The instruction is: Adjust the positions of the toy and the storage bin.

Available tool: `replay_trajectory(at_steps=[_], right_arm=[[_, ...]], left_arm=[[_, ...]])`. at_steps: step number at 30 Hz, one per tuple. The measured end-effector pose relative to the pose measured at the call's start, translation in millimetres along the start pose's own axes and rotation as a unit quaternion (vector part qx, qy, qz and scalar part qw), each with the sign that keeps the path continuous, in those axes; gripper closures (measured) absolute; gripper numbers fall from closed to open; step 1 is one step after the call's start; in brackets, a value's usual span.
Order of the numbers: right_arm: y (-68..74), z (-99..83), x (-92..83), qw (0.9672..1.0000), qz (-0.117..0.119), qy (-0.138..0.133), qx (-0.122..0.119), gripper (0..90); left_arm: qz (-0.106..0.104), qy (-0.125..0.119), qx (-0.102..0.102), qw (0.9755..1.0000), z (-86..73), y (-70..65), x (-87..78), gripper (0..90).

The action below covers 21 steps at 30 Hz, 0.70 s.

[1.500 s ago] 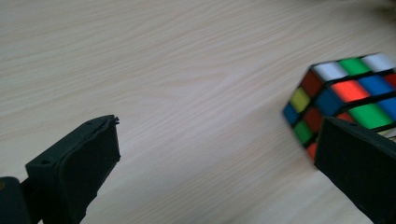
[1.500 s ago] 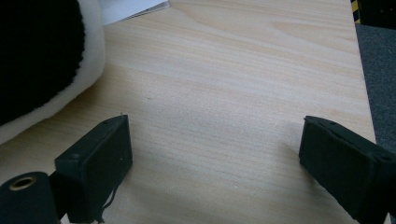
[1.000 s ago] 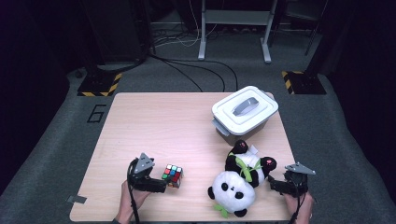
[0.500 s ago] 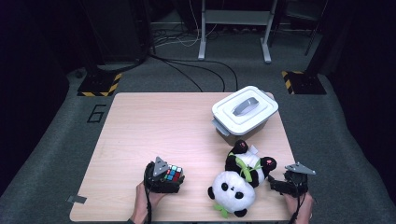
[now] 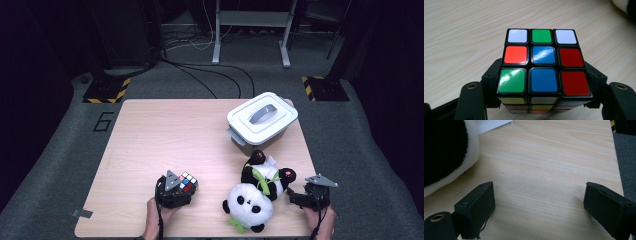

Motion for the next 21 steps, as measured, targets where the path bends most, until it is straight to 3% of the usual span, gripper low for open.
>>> replay_trajectory(at_steps=[7,13,21], right_arm=[[0.0,0.1,0.0,1.0,0.0,0.0,0.0,9.4],[0.0,0.1,0.0,1.0,0.0,0.0,0.001,9.5],[-0.1,0.1,0.0,1.0,0.0,0.0,0.001,9.5]], left_arm=[[-0.013,-0.001,0.004,0.9999,-1.3,-1.1,-1.9,34.1],[-0.007,0.0,0.01,0.9999,-1.8,0.1,-7.0,34.1],[0.033,-0.026,-0.01,0.9991,4.6,30.7,-39.6,34.1]])
Point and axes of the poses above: each handheld gripper's, and its own axes: x roughly forward along the jaws, z roughly out of its top, y roughly to its left, the point moved 8 cm from there along x, roughly forward along the jaws, and after that the axes turned 10 degrees about -z, right-handed, at the moved point
